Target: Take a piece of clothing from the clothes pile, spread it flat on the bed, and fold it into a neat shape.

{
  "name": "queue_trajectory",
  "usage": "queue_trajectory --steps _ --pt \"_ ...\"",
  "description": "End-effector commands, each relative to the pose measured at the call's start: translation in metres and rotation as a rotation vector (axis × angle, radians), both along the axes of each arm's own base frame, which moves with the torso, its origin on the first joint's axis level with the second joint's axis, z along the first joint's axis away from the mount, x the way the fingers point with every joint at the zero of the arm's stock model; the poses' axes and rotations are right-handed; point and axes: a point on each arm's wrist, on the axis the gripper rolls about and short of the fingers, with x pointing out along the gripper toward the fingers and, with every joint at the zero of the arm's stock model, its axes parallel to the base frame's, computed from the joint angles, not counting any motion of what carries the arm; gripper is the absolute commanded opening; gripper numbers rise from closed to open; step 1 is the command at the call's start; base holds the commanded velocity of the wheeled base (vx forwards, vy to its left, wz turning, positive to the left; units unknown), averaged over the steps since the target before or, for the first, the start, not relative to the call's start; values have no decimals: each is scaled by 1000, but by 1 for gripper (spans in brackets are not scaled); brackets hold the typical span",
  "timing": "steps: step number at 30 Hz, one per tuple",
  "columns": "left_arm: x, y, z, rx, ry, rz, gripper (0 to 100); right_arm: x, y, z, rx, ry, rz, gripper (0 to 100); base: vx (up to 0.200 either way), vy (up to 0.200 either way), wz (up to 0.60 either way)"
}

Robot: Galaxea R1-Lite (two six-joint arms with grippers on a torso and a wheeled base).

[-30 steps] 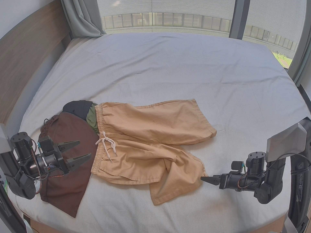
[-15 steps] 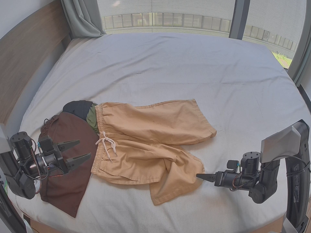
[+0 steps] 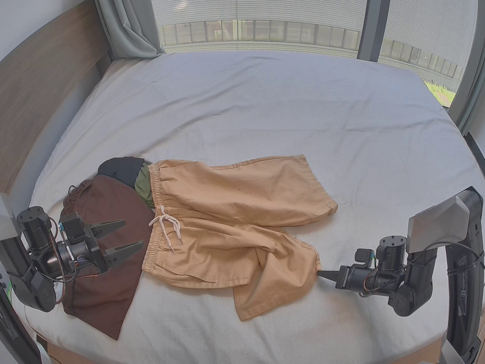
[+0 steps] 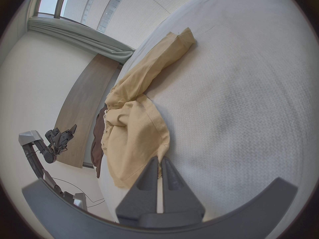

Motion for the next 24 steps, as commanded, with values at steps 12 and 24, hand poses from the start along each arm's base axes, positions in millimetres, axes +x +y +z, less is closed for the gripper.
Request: queue_trajectory --steps 12,24 --pt "0 -2 -1 -1 5 -6 100 13 -21 19 1 -89 -78 0 0 0 0" --pt "0 -2 -1 -1 7 -8 100 44 -24 26 -25 -212 -183 0 0 0 0"
